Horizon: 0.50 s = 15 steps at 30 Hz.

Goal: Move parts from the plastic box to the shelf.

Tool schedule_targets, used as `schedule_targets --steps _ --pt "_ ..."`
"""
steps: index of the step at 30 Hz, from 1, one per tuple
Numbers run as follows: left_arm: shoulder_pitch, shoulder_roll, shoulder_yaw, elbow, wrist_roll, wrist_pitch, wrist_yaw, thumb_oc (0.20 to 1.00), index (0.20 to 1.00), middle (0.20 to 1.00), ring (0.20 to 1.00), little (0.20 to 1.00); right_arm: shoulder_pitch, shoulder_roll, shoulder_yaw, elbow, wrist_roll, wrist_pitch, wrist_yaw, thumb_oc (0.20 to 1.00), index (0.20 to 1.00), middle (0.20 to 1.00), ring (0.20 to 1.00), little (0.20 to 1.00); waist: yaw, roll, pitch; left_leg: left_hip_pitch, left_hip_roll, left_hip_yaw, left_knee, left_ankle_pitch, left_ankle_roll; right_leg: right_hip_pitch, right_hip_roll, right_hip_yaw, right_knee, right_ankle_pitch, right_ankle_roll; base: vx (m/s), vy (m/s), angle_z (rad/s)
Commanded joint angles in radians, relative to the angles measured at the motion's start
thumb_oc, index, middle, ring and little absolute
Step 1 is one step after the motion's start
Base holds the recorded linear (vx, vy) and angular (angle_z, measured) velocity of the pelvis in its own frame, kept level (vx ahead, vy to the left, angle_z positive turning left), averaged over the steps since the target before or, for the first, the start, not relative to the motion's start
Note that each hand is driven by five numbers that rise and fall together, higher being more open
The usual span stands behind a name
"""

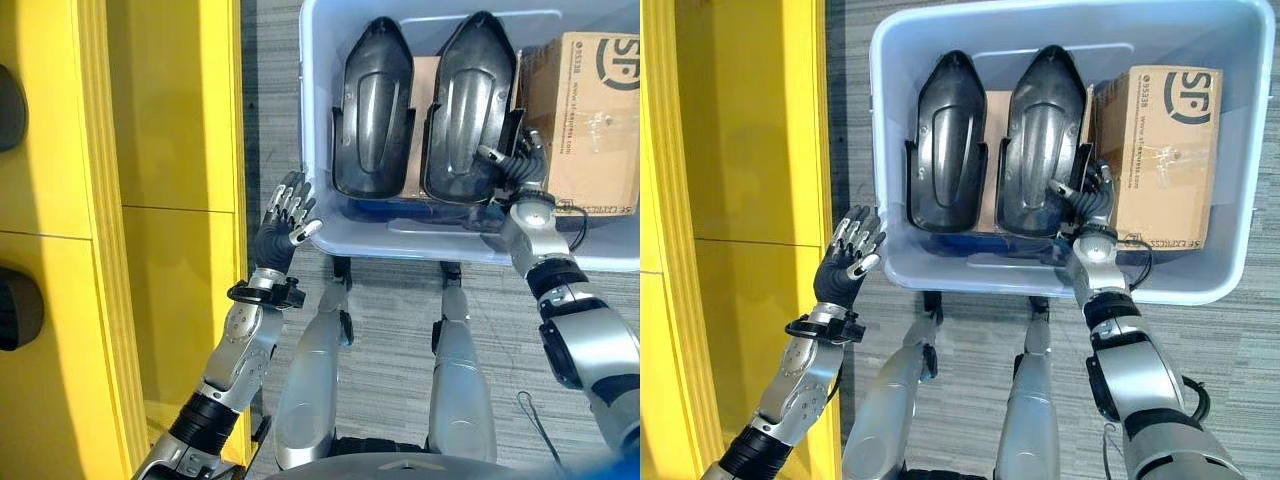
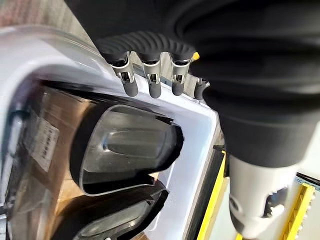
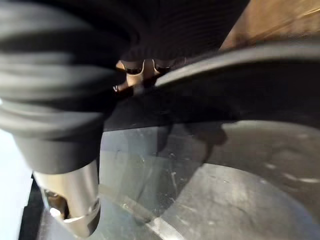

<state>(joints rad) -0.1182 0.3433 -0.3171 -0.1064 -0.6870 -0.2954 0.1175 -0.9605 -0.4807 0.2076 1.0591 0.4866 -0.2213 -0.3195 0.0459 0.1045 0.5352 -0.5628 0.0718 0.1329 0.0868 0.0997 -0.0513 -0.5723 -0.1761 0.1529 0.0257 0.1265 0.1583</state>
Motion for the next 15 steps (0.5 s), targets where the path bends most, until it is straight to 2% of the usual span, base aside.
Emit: schedule_targets --steps 1,11,12,13,15 --pt "0.001 0.037 0.010 -0.111 -0.004 -0.056 0.013 1.000 1.000 1.000 1.000 1.000 -0.052 -0.108 0.015 0.038 0.012 -0.011 -0.038 1.000 1.000 1.000 1.000 1.000 0.000 0.023 -0.015 -0.052 0.046 -0.060 0.142 -0.073 -0.039 -0.094 0.020 0.038 0.258 -0.080 -0.015 -0.03 -0.037 0.09" --pt "-0.020 0.038 -0.004 -0.119 0.003 -0.057 0.033 1.000 1.000 1.000 1.000 1.000 -0.153 -0.130 0.064 0.171 0.019 0.021 -0.019 1.000 1.000 1.000 1.000 1.000 0.005 0.041 -0.015 -0.213 0.044 -0.077 0.249 -0.109 -0.021 -0.253 0.039 0.050 0.364 -0.103 -0.027 -0.01 -0.008 0.03" --pt "-0.024 0.037 -0.006 -0.117 0.004 -0.056 0.033 1.000 1.000 1.000 1.000 1.000 -0.156 -0.131 0.064 0.183 0.030 0.024 -0.010 0.539 0.539 0.539 0.539 0.539 0.004 0.044 -0.015 -0.223 0.043 -0.077 0.253 -0.110 -0.020 -0.263 0.040 0.053 0.370 -0.105 -0.028 0.00 0.000 0.00" --pt "-0.031 0.034 -0.010 -0.113 0.007 -0.054 0.036 1.000 1.000 1.000 1.000 1.000 -0.161 -0.126 0.070 0.195 0.039 0.028 -0.005 0.200 0.200 0.200 0.200 0.200 0.003 0.043 -0.015 -0.229 0.041 -0.077 0.254 -0.110 -0.021 -0.266 0.039 0.054 0.368 -0.105 -0.028 0.00 0.000 0.00" --pt "-0.035 0.029 -0.012 -0.108 0.007 -0.055 0.037 1.000 1.000 1.000 1.000 1.000 -0.154 -0.121 0.077 0.195 0.034 0.029 -0.001 0.200 0.200 0.200 0.200 0.200 -0.001 0.042 -0.015 -0.230 0.037 -0.075 0.254 -0.110 -0.020 -0.269 0.040 0.052 0.369 -0.105 -0.030 0.00 0.000 0.00"
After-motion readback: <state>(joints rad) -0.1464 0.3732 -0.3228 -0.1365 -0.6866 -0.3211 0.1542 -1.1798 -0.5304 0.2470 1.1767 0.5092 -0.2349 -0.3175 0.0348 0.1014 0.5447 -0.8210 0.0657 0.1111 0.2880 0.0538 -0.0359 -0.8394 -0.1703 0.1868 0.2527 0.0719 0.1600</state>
